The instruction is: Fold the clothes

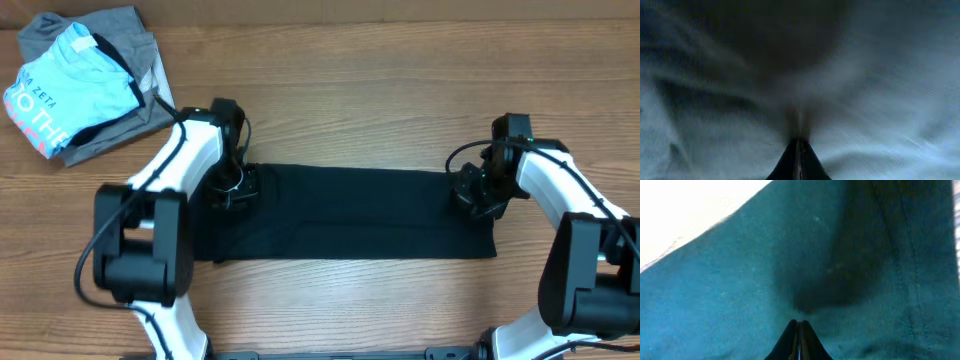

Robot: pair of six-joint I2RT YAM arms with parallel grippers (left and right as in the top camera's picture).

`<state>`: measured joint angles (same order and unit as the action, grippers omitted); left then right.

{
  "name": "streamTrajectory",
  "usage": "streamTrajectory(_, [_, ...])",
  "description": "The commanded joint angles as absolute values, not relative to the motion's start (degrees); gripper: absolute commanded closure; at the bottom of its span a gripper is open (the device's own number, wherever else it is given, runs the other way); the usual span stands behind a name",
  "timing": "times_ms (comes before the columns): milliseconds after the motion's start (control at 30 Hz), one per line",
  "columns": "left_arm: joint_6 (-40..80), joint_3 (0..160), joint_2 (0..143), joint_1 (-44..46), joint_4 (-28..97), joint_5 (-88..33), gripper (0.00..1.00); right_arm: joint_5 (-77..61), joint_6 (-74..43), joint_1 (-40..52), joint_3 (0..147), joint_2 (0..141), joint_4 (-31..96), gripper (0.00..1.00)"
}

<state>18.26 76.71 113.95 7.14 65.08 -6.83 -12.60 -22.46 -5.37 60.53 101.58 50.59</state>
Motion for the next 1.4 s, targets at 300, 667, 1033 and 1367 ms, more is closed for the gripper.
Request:
streamTrajectory(300, [18.20, 76.16, 120.62, -2.31, 65.12, -2.81, 0.96, -7.68, -30.30, -5.80, 57.63, 102.69, 47.35, 0.96])
streamTrajectory(667, [16.64, 76.16, 120.62, -9.82, 65.56, -2.31, 0.96, -8.01, -30.28, -6.17, 57.58, 102.80, 46.54, 0.96])
streamTrajectory(1033, [14.74, 76.25, 120.49, -18.98, 67.00, -2.33, 0.96, -8.73, -29.80, -6.11, 57.67, 102.80, 44.10, 0.96])
streamTrajectory(1367, [14.79, 80.66, 115.96, -22.48, 71.70, -3.01, 0.96, -10.79, -26.50, -6.11, 66.46, 102.59, 51.96, 0.96])
